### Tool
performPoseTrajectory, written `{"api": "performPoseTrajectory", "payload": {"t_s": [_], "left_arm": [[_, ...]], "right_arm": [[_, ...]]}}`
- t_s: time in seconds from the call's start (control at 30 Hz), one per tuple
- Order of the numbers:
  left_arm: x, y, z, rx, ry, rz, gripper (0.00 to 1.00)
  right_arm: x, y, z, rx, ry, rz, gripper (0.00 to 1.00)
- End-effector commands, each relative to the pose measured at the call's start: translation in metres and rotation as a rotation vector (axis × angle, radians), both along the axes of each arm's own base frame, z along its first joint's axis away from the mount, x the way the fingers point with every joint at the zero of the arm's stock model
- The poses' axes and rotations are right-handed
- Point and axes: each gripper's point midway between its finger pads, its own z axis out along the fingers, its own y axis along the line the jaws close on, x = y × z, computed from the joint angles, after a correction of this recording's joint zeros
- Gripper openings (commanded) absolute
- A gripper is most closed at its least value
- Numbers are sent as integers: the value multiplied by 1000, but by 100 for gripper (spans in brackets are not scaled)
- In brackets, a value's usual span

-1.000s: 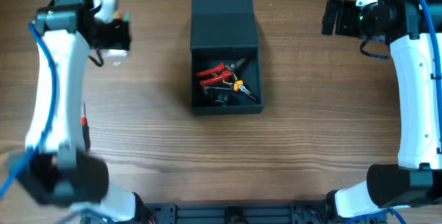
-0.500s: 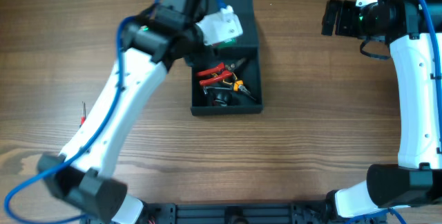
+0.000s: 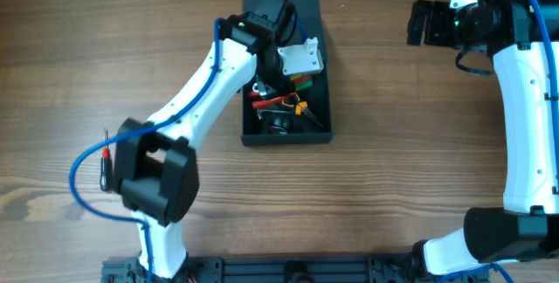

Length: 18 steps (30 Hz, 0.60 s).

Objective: Pack container
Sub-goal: 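Carry the screwdriver case into the box and release it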

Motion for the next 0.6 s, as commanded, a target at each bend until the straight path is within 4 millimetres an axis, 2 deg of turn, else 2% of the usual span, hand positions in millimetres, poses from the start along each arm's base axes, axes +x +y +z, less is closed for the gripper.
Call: {"api": "performPoseTrajectory", "payload": {"t_s": [0.0, 0.07, 0.13, 0.33, 0.37, 0.4, 0.57], "left_arm": [[-7, -7, -27, -10, 90, 11, 4], [-8, -6, -36, 0, 108, 11, 7], [-8, -6, -42, 7, 120, 12, 18], [-7, -7, -42, 5, 115, 12, 68], [-7, -6, -42, 6, 118, 13, 80], [-8, -6, -42, 6, 122, 23, 100], [-13, -3, -43, 10, 159, 88, 100]], "right_arm": [[3, 2, -7, -6, 15, 18, 100], [3, 2, -7, -6, 17, 19, 100], [3, 2, -7, -6, 17, 19, 100], [3, 2, -7, -15, 17, 34, 100], [2, 2, -7, -17, 18, 38, 100], [2, 2, -7, -18, 19, 39, 100], [2, 2, -7, -18, 19, 40, 100]]}}
